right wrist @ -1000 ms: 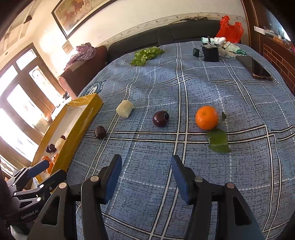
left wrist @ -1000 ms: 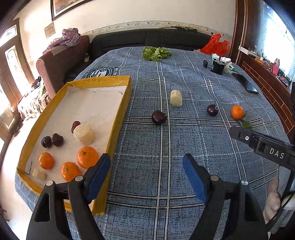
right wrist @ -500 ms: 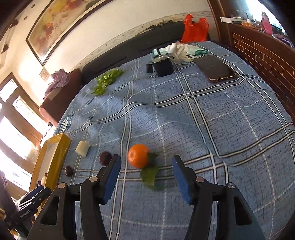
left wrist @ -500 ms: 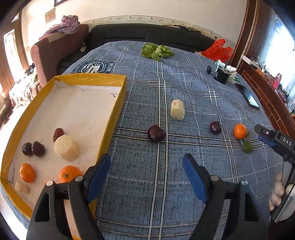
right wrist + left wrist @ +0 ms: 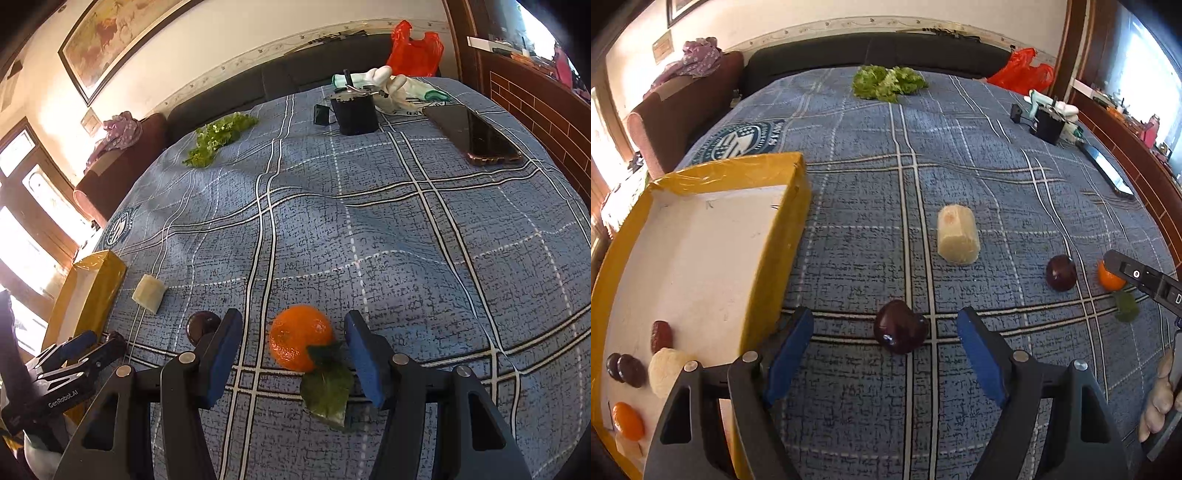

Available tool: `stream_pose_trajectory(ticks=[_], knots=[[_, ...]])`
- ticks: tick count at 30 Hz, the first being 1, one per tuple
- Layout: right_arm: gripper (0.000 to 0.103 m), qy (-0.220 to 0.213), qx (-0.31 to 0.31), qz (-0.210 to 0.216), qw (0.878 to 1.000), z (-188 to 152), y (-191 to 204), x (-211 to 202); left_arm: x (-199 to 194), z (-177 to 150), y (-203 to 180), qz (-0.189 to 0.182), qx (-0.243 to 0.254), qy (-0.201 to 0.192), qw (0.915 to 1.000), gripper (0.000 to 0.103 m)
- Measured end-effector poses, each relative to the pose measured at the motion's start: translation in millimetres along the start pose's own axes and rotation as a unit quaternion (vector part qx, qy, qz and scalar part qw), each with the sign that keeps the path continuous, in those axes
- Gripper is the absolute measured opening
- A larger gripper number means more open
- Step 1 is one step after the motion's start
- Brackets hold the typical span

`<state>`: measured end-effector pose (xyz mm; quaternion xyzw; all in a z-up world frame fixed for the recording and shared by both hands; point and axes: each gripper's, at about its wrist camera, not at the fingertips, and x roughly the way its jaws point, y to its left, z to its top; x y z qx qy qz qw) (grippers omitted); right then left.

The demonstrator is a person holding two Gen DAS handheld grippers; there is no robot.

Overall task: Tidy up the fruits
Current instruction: 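Move the left gripper to a dark plum while the right gripper approaches the leafy orange, then close the left gripper on the plum while the right gripper grasps the leafy orange, then carry the plum and the orange over the tray and open both grippers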

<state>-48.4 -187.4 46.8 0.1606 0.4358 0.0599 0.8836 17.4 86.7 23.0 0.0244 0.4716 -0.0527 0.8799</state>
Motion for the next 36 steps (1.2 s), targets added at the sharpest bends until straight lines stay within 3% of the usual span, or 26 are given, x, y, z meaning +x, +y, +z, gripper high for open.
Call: stream_pose_trajectory(ticks=[5,6,7,8,10,23,36], knots=[[0.062,0.003,-0.002,-0.004,1.000,-3.1,-1.5,5.5,3.7,-3.3,-6.9,0.039,0.025,-0.015,0.9988,0.051],[0.062,0.002,-0.004,-0.006,1.000,-3.6,-1.1,5.4,1.8,-3.3,-5.4,0.035,0.023,-0.019,0.9989,0.037],[0.061,0.001,-0.006,-0.007,1.000,-4.1,-0.7,5.4,0.2,-3.1,-2.7,0.005,0.016,-0.018,0.9997,0.026],[0.060,-0.002,-0.008,-0.009,1.000,-4.8,0.2,5.4,-0.4,-2.9,-1.4,-0.004,0.008,-0.016,0.9998,0.027],[0.039,-0.005,-0.017,-0.023,1.000,-6.5,2.7,5.5,-2.5,-3.6,-1.3,0.003,0.006,-0.020,0.9998,0.027],[0.039,-0.030,-0.031,-0.022,0.999,-12.4,18.2,-22.3,-49.1,-17.1,11.2,-0.014,-0.024,-0.055,0.9981,0.027],[0.040,-0.060,-0.073,-0.001,0.996,-23.3,63.0,-68.6,-112.0,-43.6,37.4,-0.011,-0.057,-0.108,0.9925,0.027]])
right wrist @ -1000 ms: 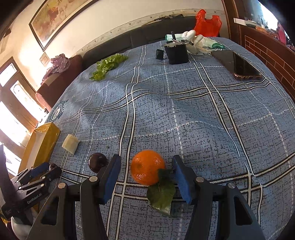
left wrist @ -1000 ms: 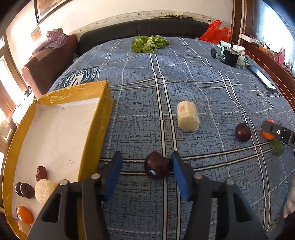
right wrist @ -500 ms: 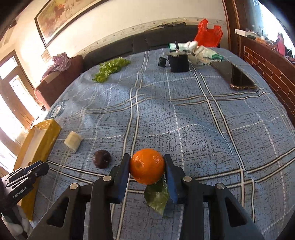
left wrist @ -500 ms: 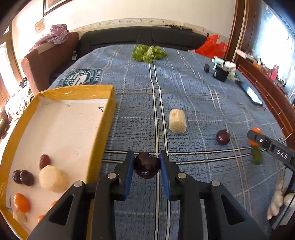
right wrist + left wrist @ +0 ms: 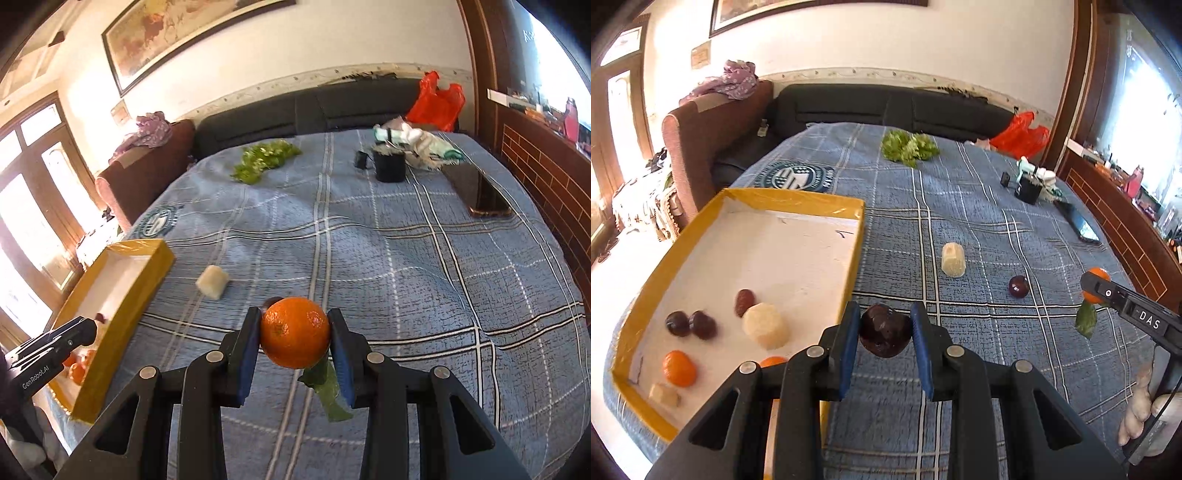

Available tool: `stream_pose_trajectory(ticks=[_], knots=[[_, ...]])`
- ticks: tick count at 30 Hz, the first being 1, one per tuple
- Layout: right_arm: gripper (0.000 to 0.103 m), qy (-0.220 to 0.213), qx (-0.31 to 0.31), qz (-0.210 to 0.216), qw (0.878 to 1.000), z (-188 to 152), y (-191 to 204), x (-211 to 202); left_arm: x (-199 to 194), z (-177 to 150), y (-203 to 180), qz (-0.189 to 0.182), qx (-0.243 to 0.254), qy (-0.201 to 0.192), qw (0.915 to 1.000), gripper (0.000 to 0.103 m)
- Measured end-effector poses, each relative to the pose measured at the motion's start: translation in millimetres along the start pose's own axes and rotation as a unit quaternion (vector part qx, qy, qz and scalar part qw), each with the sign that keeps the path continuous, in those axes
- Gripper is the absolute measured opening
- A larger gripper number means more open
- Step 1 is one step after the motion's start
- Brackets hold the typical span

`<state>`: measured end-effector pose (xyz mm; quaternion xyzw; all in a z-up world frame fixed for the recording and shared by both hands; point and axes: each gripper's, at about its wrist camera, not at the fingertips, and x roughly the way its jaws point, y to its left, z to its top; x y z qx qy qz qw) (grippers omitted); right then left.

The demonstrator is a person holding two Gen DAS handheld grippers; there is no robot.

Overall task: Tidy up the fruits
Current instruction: 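Carry the plum and the orange over the tray and open both grippers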

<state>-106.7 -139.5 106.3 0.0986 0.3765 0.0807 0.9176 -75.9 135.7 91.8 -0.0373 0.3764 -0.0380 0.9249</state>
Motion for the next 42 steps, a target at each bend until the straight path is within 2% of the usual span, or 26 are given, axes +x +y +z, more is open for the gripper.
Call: stream_pose_trajectory(ticks=[13,30,36,42], knots=[[0.040,-0.005,-0.057,0.031,0.998,-15.5,64.8,-26.5,-51.7,-13.1,24.2,0.014,-0.030,-0.034,0.9989,0.027],[0.040,-0.009,-0.120,0.067,0.990,-33.0,130.7,-51.3,-86.2,-22.3,52.4,0.025,-0.058,-0.057,0.9964,0.027],[0.040,-0.008,-0.134,0.081,0.988,-29.2,152.5,-47.0,-89.5,-14.9,85.0,0.056,-0.073,-0.061,0.9939,0.027],[0.040,0.013,-0.142,0.107,0.984,-25.9,180.1,-27.9,-71.2,-10.6,128.5,0.084,-0.104,-0.038,0.9903,0.028]])
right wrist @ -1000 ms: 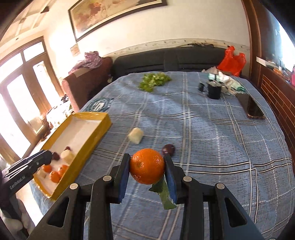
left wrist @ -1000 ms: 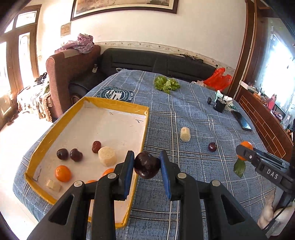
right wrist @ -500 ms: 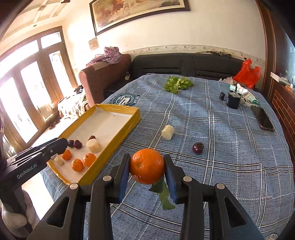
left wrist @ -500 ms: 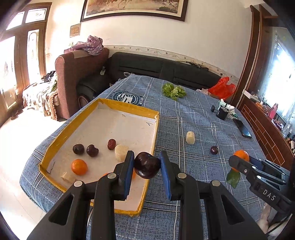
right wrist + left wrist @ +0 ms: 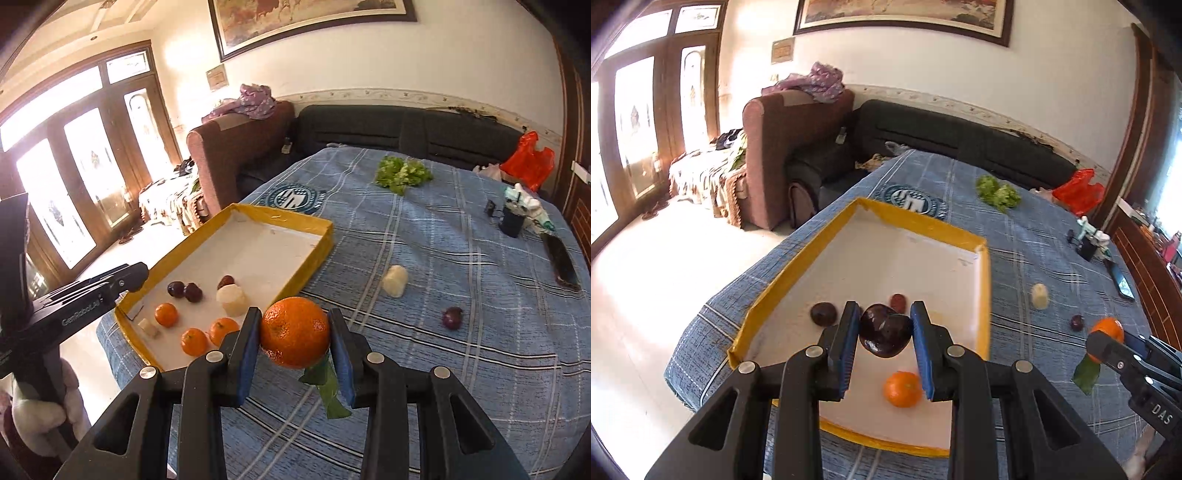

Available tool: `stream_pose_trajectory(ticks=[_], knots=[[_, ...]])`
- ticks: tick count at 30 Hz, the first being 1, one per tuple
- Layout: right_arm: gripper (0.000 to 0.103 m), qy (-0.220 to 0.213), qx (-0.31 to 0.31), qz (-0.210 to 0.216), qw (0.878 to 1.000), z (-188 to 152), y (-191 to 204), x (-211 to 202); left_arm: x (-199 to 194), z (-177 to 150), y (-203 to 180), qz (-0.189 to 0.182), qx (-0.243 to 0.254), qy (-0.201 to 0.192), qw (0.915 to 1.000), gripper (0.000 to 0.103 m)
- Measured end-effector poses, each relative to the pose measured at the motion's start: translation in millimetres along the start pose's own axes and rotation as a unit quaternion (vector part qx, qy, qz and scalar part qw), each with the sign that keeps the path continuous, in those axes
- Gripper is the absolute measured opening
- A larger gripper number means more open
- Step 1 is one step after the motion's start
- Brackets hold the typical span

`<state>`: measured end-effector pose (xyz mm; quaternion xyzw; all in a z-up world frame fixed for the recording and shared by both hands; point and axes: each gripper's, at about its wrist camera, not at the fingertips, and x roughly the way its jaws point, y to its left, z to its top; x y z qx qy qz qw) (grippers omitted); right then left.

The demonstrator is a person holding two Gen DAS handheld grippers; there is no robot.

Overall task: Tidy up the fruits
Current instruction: 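Carry the plum and the orange over the tray and open both grippers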

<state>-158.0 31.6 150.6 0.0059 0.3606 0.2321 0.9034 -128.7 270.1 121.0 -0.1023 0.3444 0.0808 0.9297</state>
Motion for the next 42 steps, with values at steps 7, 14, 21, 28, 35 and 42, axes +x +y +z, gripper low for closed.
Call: stream_pose_trajectory(ticks=[7,14,21,28,35,42], knots=[[0.040,0.033,-0.007,0.026,0.999,11.7,23.8,48.3,38.1,-9.7,21.0,0.001,-0.024,0.038,0.9990,0.028],[0.041,0.073,0.003,0.050,0.996,30.0,32.4,104.3,74.4,-12.0,21.2,-0.007,-0.032,0.067,0.9972,0.027],[0.041,0.103,-0.004,0.040,0.994,45.9,38.3,156.7,97.1,-6.0,18.3,-0.009,-0.027,0.079,0.9965,0.027],[0.042,0.118,-0.001,0.032,0.993,52.6,37.3,186.6,100.6,-1.4,21.6,-0.017,-0.037,0.078,0.9961,0.043],[0.057,0.081,0.007,0.028,0.996,61.9,32.3,166.8,85.5,3.5,21.0,-0.025,-0.049,0.059,0.9968,0.065],[0.057,0.061,0.023,0.028,0.997,61.8,18.6,139.4,63.9,3.4,11.2,-0.026,-0.047,0.042,0.9977,0.072]])
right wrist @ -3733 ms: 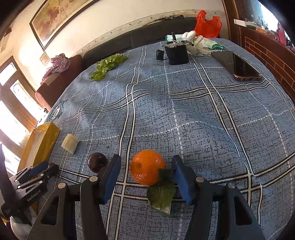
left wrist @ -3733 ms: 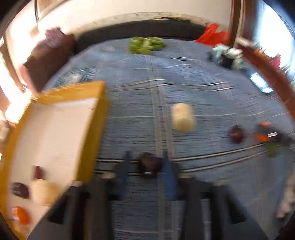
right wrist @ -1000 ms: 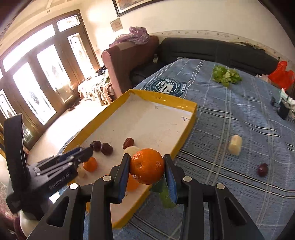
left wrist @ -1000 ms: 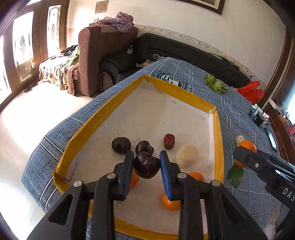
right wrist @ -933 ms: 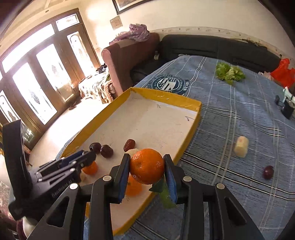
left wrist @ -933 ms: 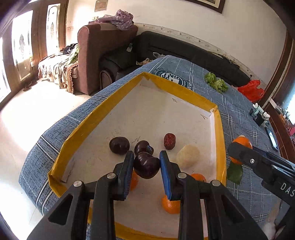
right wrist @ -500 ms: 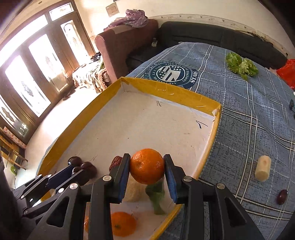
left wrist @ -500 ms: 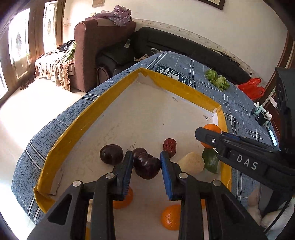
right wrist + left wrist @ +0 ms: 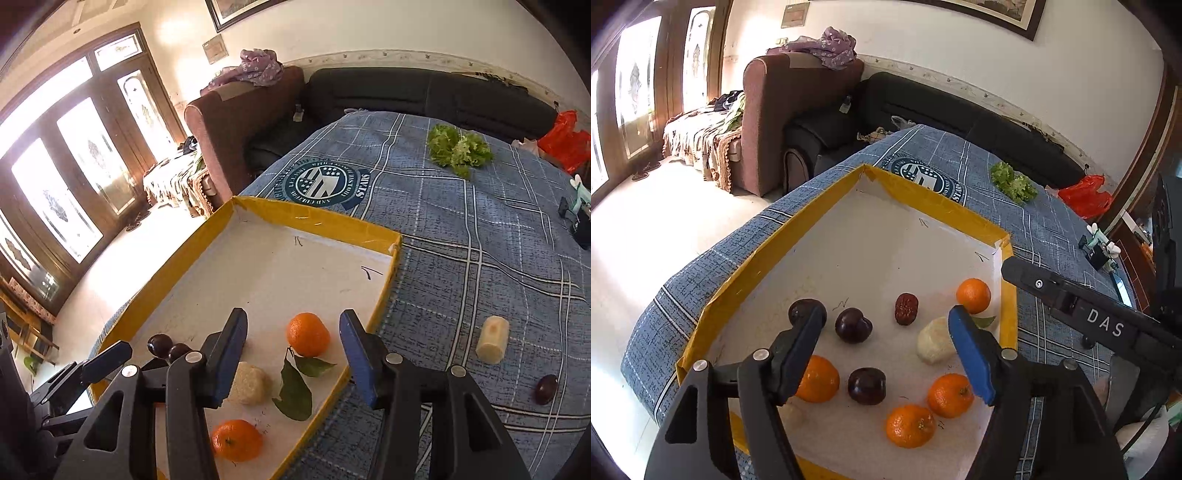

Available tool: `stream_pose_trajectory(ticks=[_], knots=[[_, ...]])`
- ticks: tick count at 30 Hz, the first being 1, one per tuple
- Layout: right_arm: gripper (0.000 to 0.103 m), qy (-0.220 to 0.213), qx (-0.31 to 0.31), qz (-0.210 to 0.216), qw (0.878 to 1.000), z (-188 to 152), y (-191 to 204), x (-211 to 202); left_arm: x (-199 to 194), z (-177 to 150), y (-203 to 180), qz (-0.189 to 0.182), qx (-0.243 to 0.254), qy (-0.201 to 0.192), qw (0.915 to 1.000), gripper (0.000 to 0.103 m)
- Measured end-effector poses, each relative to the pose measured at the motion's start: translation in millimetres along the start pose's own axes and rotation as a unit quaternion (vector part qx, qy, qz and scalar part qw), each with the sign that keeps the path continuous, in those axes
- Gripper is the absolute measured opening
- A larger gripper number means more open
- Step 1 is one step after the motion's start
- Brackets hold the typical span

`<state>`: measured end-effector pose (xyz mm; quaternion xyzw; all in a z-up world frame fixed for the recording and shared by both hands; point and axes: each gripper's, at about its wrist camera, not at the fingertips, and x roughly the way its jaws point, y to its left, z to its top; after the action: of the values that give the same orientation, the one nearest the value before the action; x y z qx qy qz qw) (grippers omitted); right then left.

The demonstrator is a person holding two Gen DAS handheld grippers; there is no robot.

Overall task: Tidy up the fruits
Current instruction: 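Carry the plum and the orange over the tray and open both grippers, then close the right gripper on a dark plum while the left gripper moves toward a white cylinder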

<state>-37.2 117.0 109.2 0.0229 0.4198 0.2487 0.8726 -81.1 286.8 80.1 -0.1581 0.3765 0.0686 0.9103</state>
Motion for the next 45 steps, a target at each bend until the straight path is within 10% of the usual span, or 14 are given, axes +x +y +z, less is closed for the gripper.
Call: stream_pose_trajectory(ticks=[28,45], knots=[[0.066,-0.048,0.133,-0.105,0.984,-67.0,-173.7,-124.4,-47.1,-28.0,-75.9,-0.024,0.056,-0.009,0.9981,0.079],[0.066,0.008,0.138,-0.113,0.984,-81.1,-202.3,-55.2,11.2,-43.8,-162.3,-0.022,0.153,0.046,0.9869,0.080]])
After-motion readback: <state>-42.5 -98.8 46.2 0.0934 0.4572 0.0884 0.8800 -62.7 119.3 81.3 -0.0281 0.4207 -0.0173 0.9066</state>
